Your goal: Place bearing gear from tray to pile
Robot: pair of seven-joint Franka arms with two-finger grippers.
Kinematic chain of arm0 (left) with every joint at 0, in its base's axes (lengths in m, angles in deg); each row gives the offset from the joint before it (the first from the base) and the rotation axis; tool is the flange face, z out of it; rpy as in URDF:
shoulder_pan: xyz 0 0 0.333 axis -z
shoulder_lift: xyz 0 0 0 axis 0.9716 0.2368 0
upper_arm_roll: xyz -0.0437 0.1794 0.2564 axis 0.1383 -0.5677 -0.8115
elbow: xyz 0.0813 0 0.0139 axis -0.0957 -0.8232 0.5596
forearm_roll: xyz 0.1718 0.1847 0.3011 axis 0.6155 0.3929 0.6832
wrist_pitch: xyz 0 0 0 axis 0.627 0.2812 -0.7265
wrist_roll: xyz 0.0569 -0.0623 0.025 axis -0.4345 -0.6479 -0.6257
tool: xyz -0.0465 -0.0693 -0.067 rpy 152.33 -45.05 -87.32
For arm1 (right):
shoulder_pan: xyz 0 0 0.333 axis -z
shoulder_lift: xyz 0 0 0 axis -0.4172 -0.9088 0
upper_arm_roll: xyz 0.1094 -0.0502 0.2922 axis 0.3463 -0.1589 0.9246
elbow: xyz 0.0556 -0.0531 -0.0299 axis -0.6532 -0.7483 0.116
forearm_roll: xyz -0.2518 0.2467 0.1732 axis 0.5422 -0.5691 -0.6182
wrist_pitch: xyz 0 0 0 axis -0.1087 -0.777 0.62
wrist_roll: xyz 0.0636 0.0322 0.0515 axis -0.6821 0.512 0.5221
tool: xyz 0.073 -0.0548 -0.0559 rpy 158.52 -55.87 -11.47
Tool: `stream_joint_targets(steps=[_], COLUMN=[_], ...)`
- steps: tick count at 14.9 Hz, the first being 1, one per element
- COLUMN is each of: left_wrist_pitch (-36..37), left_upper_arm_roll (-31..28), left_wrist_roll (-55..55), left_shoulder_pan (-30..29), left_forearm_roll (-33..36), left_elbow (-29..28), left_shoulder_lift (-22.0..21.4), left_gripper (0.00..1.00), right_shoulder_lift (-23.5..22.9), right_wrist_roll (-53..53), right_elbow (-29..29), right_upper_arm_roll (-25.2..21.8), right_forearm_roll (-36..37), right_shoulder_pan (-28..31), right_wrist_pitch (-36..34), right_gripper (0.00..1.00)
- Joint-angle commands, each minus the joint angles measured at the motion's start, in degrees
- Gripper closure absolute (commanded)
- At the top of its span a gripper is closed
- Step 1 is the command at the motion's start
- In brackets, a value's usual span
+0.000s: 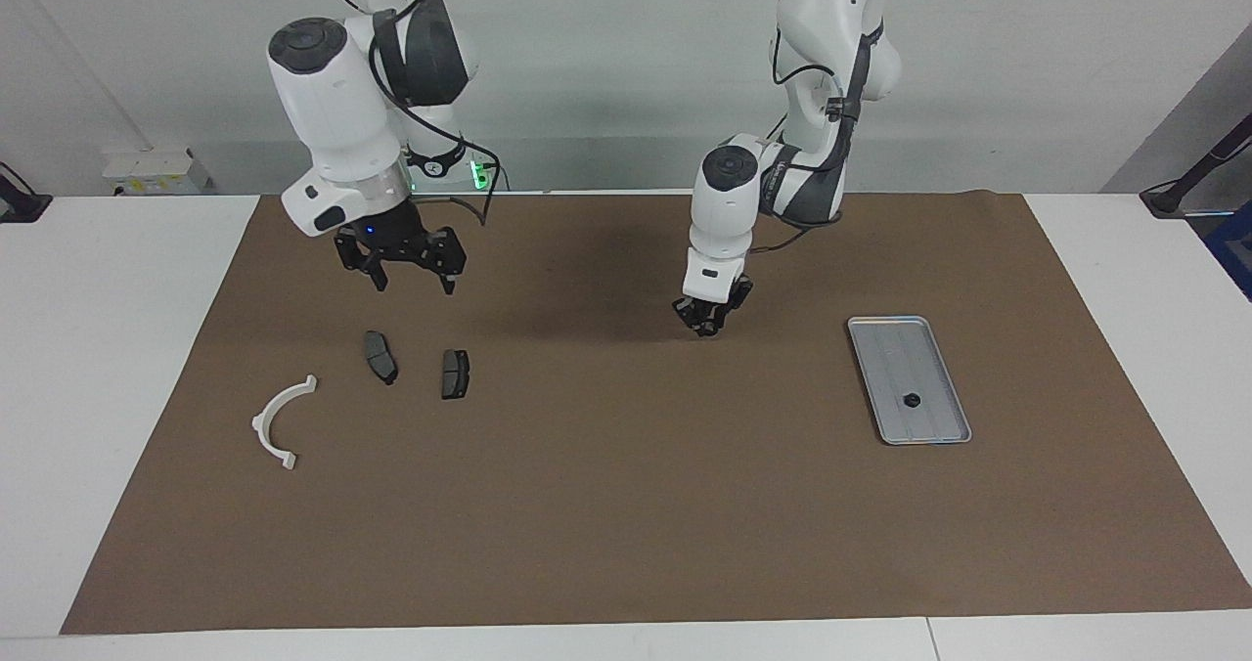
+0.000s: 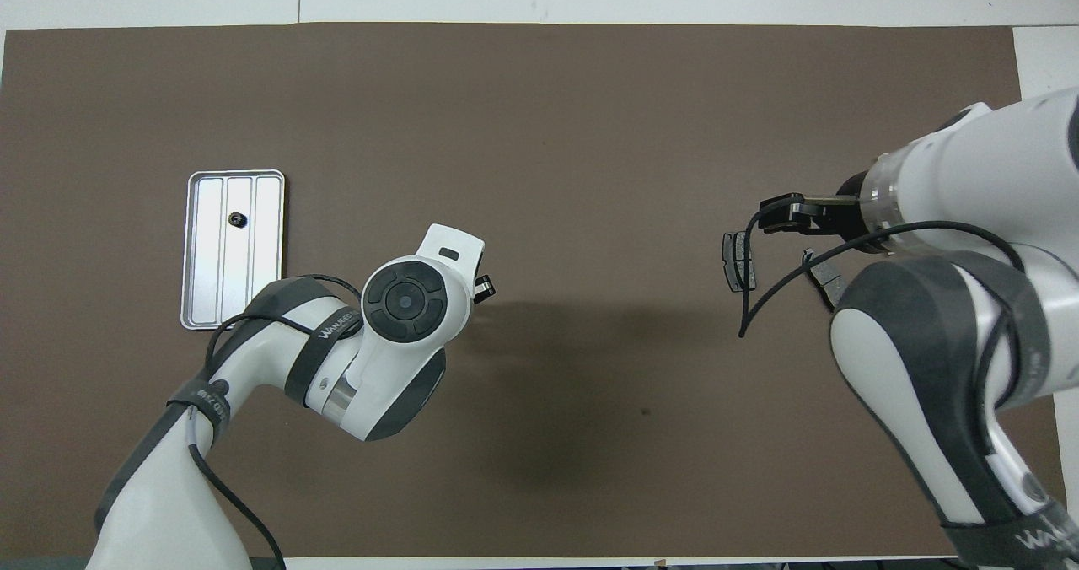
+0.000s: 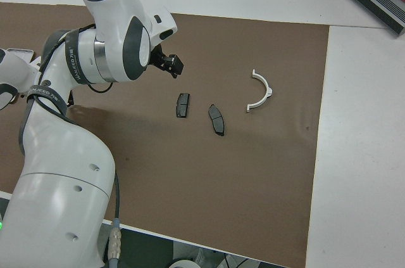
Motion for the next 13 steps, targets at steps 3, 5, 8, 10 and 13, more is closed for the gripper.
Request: stream_joint_targets(steps=[3, 5, 8, 10, 13], left_wrist_pitch=[-2.4, -2.57, -3.28, -3.37, -2.14], left_upper_arm_roll=[-1.01, -1.01, -1.09, -1.09, -1.44], left_wrist_roll=[-4.43, -4.43, -3.73, -3.56, -2.42], left_shoulder_pan=[1.19, 1.54, 1.28, 1.19, 0.58], left_forearm_roll=[1.2, 1.28, 1.37, 1.37, 2.24], left_elbow=[5.23, 5.15, 4.89, 4.71, 4.97], left_shoulder_lift=[5.07, 5.51, 5.51, 5.51, 5.43], left_gripper=[1.0, 1.0, 0.4, 0.34, 0.21], right_shoulder_lift=[-5.85, -7.96, -9.55, -9.99, -10.43], right_wrist_roll=[-1.18, -1.18, -0.74, -0.65, -1.09], right_elbow=[-0.06, -0.06, -0.15, -0.24, -1.38], right_upper_arm_roll=[0.1, 0.1, 0.1, 0.1, 0.1], right_forearm_roll=[-1.14, -1.14, -1.14, -1.14, -1.14], right_shoulder_pan=[-0.02, -1.16, -1.26, -1.26, -1.26], right_wrist_pitch=[6.67, 9.22, 10.46, 10.55, 11.87], right_gripper=[0.0, 0.0, 0.0, 0.0, 0.0])
